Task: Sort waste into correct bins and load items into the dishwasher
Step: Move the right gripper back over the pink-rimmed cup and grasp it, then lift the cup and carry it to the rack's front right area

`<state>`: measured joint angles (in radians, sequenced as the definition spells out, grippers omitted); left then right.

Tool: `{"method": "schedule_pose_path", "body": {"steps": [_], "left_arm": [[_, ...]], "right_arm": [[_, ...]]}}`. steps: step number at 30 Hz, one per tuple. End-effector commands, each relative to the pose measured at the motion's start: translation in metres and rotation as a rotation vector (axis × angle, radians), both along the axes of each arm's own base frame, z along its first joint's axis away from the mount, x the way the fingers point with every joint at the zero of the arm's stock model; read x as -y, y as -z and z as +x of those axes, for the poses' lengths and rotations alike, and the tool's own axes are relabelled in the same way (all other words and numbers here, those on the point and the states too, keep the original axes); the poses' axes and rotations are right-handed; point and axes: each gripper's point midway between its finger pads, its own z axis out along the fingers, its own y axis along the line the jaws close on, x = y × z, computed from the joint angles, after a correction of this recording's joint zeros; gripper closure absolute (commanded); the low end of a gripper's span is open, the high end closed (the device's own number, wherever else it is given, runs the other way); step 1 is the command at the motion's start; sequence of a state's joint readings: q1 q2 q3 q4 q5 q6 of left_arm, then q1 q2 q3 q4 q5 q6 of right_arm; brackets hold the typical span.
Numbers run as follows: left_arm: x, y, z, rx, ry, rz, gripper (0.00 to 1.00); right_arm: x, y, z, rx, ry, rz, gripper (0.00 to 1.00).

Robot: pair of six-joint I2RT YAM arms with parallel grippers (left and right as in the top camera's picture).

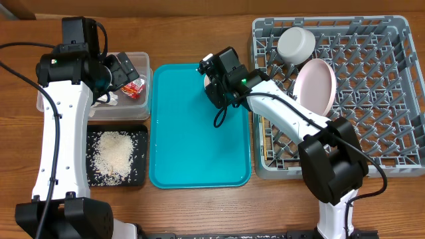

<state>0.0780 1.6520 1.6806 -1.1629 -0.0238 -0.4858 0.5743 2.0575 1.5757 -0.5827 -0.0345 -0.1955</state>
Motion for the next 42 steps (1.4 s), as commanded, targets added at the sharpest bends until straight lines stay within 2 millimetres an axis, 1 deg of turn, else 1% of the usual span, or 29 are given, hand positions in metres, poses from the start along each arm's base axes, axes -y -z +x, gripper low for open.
{"method": "schedule_pose_path", "body": {"steps": [1,2,6,12,13,14,16,17,20,23,26,30,33,34,37,39,42], "left_arm": [[0.001,-0.005,0.001,0.011,0.022,0.019,0.0],[0.001,-0.005,0.001,0.011,0.022,0.019,0.0],[0.001,-0.005,0.001,0.011,0.022,0.019,0.0],[0.001,-0.005,0.001,0.011,0.022,0.019,0.0],[0.001,-0.005,0.001,0.011,0.022,0.019,0.0],[0.001,-0.005,0.001,0.011,0.022,0.019,0.0],[0.001,-0.005,0.001,0.011,0.022,0.019,0.0],[0.001,-0.005,0.001,0.011,0.022,0.019,0.0],[0.001,-0.005,0.001,0.011,0.022,0.019,0.0],[0.001,-0.005,0.001,0.011,0.022,0.019,0.0],[0.001,-0.005,0.001,0.011,0.022,0.019,0.0],[0.001,-0.005,0.001,0.011,0.022,0.019,0.0],[0.001,-0.005,0.001,0.011,0.022,0.019,0.0],[0.001,-0.005,0.001,0.011,0.022,0.019,0.0],[0.001,-0.005,0.001,0.011,0.022,0.019,0.0],[0.001,-0.005,0.001,0.011,0.022,0.019,0.0],[0.001,-0.005,0.001,0.011,0.022,0.019,0.0]], "right_arm": [[0.005,0.0,0.006,0.016,0.013,-0.008,0.73],[0.005,0.0,0.006,0.02,0.014,-0.005,0.75],[0.002,-0.003,0.01,0.038,0.014,0.006,0.86],[0.001,-0.007,0.012,0.05,0.014,0.016,0.91],[0.001,-0.009,0.012,0.053,0.015,0.018,0.93],[0.001,-0.013,0.012,0.058,0.016,0.022,0.96],[0.0,-0.025,0.012,0.07,0.029,0.045,0.96],[-0.001,-0.033,0.012,0.078,0.027,0.06,0.96],[0.001,-0.065,0.009,0.096,0.088,0.126,0.96],[0.008,-0.097,-0.003,0.106,0.111,0.154,0.96],[0.02,-0.118,-0.021,0.083,0.142,0.167,0.96],[0.036,-0.135,-0.056,0.005,0.135,0.157,0.96],[0.044,-0.147,-0.087,-0.097,0.099,0.204,0.96],[0.047,-0.151,-0.094,-0.124,0.103,0.221,0.96],[0.065,-0.161,-0.115,-0.213,0.13,0.265,0.96],[0.079,-0.166,-0.126,-0.272,0.164,0.295,0.96],[0.093,-0.173,-0.143,-0.367,0.185,0.354,0.96]]}}
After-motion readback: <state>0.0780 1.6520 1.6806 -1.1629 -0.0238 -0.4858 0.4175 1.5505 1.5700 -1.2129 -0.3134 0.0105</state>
